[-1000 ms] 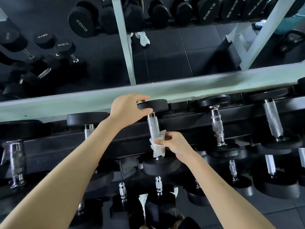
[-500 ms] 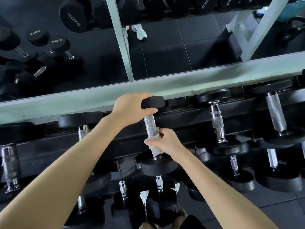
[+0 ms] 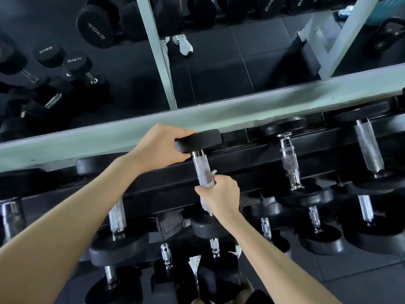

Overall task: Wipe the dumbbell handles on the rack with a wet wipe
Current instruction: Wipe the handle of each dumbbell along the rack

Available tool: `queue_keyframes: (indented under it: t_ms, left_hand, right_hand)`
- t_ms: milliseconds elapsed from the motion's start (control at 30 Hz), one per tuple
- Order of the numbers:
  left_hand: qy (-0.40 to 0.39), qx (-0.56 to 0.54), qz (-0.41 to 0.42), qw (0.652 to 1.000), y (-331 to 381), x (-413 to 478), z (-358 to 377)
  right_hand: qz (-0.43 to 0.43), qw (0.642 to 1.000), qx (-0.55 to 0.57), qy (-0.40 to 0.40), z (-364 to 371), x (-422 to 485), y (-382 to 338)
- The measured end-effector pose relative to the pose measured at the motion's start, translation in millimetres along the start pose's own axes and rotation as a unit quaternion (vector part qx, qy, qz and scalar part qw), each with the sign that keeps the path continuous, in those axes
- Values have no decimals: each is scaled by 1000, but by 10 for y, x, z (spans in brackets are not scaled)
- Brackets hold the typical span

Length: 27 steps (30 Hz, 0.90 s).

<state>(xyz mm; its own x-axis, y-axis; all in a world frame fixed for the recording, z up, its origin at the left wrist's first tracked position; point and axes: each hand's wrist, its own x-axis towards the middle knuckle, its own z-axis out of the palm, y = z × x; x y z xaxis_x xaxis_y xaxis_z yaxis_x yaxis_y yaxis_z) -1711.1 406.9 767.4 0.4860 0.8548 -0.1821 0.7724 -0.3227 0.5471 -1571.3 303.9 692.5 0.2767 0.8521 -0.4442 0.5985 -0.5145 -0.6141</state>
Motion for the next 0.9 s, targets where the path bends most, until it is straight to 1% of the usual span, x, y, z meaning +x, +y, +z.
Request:
queue_keyframes:
  t_ms: [100, 167, 267, 333, 400, 433, 500, 567, 667, 733, 767, 800, 900]
  left_hand:
    - [31, -54, -30, 998, -31, -37, 33]
    - [37, -88, -57, 994, -75, -50, 79]
    - [40, -98, -84, 991, -155, -64, 113]
    - [33, -71, -91, 993, -193, -116, 114]
    - [34, -43, -99, 994, -214, -181, 105]
    - [39, -41, -101, 993, -220, -210, 108]
    - [46, -74, -113, 990, -190, -255, 127]
    - [57, -108, -134, 983, -130, -250, 165]
    - [69, -95, -134, 984, -45, -203, 216]
    - [75, -93, -135, 984, -25, -176, 232]
    - [77, -93, -136, 983, -33, -175, 240]
    - [80, -93, -139, 983, -45, -180, 249]
    - [89, -100, -149, 980, -78, -200, 253]
  right_hand:
    - [0, 999, -34, 17, -19, 6, -20]
    - [-4, 998, -55, 28, -7, -3, -58]
    - [-4, 998, -50, 37, 41, -31, -114]
    - [3, 999, 8, 32, 56, -83, -114]
    - [8, 991, 128, 36, 8, -98, -141]
    - [8, 982, 180, 55, -27, -66, -174]
    - [9, 970, 228, 84, -63, 70, -292]
    - [16, 969, 240, 56, -25, 178, -413]
    - [-4, 976, 215, -38, 18, 115, -402]
    - [-29, 964, 240, -108, -34, 15, -284]
    - [-38, 958, 255, -128, -51, -17, -220]
    - [-45, 956, 260, -128, -51, -38, -168]
    - [-58, 972, 221, -49, 40, -79, -117]
